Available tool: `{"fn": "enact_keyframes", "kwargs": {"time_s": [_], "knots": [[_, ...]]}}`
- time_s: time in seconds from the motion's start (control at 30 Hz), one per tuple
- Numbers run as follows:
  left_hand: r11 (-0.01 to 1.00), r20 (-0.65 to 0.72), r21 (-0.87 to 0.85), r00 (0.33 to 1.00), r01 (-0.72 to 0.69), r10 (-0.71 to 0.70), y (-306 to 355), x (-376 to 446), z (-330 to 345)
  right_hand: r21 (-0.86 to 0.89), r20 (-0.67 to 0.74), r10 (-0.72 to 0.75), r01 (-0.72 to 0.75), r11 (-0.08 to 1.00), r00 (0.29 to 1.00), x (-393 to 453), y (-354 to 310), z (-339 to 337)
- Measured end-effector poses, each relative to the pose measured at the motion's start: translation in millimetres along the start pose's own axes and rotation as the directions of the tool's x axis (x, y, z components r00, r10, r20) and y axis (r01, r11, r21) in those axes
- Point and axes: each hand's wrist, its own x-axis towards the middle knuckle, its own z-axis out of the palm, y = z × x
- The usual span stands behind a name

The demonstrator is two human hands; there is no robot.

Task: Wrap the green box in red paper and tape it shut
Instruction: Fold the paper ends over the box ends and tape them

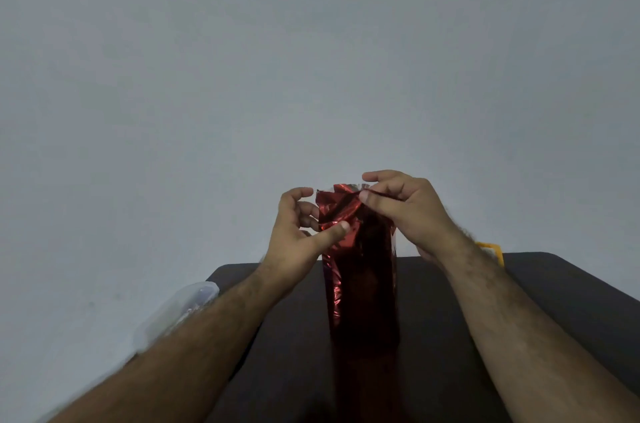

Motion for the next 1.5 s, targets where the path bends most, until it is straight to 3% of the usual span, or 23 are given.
{"fn": "enact_keyframes", "kwargs": {"time_s": [0.2, 0.3, 0.4, 0.53, 0.73, 0.97, 1.13, 1.2, 1.3, 1.4, 1.5], "knots": [[0.999, -0.031, 0.040, 0.999, -0.023, 0.024, -2.9, 5.5, 1.8, 0.100, -0.148, 0.082, -0.067, 0.993, 0.986, 2.3, 4.3, 7.1], [1.000, -0.025, 0.014, 0.999, -0.021, 0.021, -2.4, 7.5, 1.8, 0.070, -0.221, 0.087, -0.073, 0.995, 0.971, 4.1, 2.7, 6.7], [1.000, -0.034, 0.012, 0.999, -0.015, 0.016, -2.6, 8.8, 1.9, 0.098, -0.172, 0.070, -0.054, 0.994, 0.983, 1.4, -0.4, -2.9], [1.000, -0.060, 0.007, 0.998, -0.012, 0.012, 1.3, 9.9, 3.2, -0.034, -0.031, 0.044, -0.045, 0.998, 0.999, -0.7, -2.9, -13.1], [0.994, -0.102, 0.064, 0.990, -0.090, 0.096, 16.8, 13.9, -0.4, -0.015, -0.080, 0.051, -0.052, 0.999, 0.996, 2.2, 3.8, -3.2], [0.967, 0.077, 0.236, 0.994, -0.093, 0.077, 41.2, 36.6, -23.7, -0.035, -0.124, 0.047, -0.052, 0.998, 0.991, 3.6, 5.6, 3.6], [0.993, -0.041, 0.117, 0.999, -0.020, 0.025, 53.4, 44.2, -26.7, -0.026, -0.152, 0.046, -0.051, 0.998, 0.987, 4.2, 5.8, 5.0], [0.992, -0.005, 0.126, 1.000, -0.025, 0.026, 52.5, 41.4, -28.3, -0.006, -0.156, 0.037, -0.038, 0.999, 0.987, 3.4, 3.0, 5.9], [0.973, 0.153, 0.226, 0.988, -0.045, 0.010, 52.8, 38.1, -29.7, -0.020, -0.140, 0.036, -0.040, 0.999, 0.990, 1.1, -6.0, 8.3], [0.940, 0.260, 0.332, 0.966, -0.081, -0.009, 60.0, 42.8, -24.2, -0.013, -0.161, 0.106, -0.109, 0.994, 0.981, 1.4, -8.7, 3.8], [0.896, 0.297, 0.444, 0.947, -0.019, -0.126, 72.2, 54.9, -13.3, -0.082, -0.121, 0.218, -0.229, 0.970, 0.968, 0.5, -5.6, -6.0]]}}
